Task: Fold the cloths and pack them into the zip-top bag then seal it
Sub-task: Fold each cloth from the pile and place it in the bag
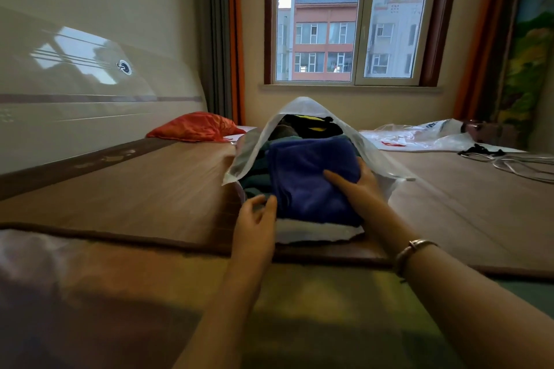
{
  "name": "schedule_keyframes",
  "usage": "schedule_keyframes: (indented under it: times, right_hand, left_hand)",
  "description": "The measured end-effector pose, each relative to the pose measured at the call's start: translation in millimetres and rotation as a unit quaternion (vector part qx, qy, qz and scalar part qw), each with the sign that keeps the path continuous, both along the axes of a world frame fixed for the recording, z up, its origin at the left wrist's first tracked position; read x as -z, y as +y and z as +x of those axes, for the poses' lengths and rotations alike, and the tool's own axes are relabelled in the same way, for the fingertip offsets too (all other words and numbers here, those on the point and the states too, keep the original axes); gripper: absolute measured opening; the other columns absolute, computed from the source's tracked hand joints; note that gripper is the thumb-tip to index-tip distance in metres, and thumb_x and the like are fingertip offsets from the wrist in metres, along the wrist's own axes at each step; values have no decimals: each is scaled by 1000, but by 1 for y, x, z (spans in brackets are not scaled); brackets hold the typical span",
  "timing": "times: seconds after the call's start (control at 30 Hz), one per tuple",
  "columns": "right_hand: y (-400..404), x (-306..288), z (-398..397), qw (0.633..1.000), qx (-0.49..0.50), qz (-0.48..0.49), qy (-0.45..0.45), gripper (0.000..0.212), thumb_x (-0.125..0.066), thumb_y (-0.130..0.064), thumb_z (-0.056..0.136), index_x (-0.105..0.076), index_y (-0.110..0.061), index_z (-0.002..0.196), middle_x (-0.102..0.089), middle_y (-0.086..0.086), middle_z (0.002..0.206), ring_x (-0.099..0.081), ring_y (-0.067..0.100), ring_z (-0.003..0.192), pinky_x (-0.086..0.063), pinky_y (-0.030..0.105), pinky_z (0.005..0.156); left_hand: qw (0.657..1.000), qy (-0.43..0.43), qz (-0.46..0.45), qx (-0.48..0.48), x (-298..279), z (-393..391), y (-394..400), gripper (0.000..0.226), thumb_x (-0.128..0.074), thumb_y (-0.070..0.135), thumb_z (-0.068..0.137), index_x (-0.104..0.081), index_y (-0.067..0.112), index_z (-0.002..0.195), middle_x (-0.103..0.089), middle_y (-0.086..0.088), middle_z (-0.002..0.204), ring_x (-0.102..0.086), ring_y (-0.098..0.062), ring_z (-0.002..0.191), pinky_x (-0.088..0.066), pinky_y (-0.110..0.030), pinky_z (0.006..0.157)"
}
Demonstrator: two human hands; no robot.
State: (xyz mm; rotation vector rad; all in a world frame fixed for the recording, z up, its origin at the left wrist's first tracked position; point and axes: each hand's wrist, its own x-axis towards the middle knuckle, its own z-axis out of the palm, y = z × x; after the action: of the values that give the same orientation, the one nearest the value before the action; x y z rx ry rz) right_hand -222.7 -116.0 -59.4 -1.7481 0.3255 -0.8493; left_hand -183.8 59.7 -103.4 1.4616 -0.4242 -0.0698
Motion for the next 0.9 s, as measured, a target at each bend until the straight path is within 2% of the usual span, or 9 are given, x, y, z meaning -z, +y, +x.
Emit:
schedule_keyframes:
  times: [0.07,0.13,0.2,0.27,0.37,0.5,0.6,0.73,0.9]
  right_hand:
    - [-22,-5,33,998,64,-10,-25,68,-65,-34,87,-30,-19,144,-43,-2,137,-42,16,125,-34,32,103]
    - [-43,-2,62,984,142,-93,48,76,-63,-39,88,-23,-11,146,-35,10,148,-36,27,135,-27,37,111]
    - [-53,8,79,891,287,-264,231,84,-59,-41,90,-13,1,146,-27,21,150,-32,35,137,-27,40,112]
    - [-50,16,87,805,366,-402,237,73,-51,-26,96,-8,3,147,-21,25,152,-27,38,139,-26,45,114]
    - [-40,36,93,836,214,-490,126,68,-48,-17,94,-11,-14,152,-6,12,160,-8,29,147,-11,47,119]
    - [-34,54,99,844,93,-506,149,74,-18,-61,89,14,-36,150,26,-6,156,24,16,144,20,45,111]
    - [-37,57,104,827,95,-526,174,92,-20,-84,74,26,-44,143,36,-8,152,31,22,141,19,59,104]
    - [-43,57,116,807,92,-557,176,107,-45,-80,71,23,-42,145,33,-5,154,27,28,142,11,70,103]
    - [-63,47,106,806,30,-567,167,114,-53,-84,62,14,-47,145,22,-9,157,18,21,145,12,63,107]
  left_hand:
    - [1000,4,-1,-25,8,13,0,22,-50,31,96,-55,20,115,-63,0,112,-61,-15,101,-53,-36,86]
    - [997,-7,-3,-83,11,25,1,15,-53,29,95,-59,17,101,-68,-3,97,-65,-15,86,-56,-35,75]
    - [990,-24,26,-137,9,30,3,18,-57,34,92,-57,16,92,-66,-4,86,-63,-16,74,-52,-29,61]
    - [983,-18,83,-164,6,35,6,28,-61,41,88,-52,15,91,-59,-3,82,-57,-14,68,-42,-24,53]
    - [971,15,188,-148,7,44,4,39,-58,56,85,-47,20,95,-56,2,83,-55,-11,70,-39,-26,54]
    - [947,-43,289,-136,13,50,-12,26,-42,60,92,-44,34,87,-52,14,77,-48,-1,67,-32,-23,53]
    - [918,-77,359,-152,21,57,-15,25,-37,55,96,-49,33,91,-53,14,75,-48,-1,65,-31,-23,51]
    - [908,-68,375,-176,29,76,-10,35,-37,48,97,-58,21,91,-56,4,74,-53,-11,64,-35,-27,54]
    - [909,-83,363,-188,30,76,-13,34,-32,40,100,-49,24,76,-53,4,69,-50,-13,62,-34,-28,55]
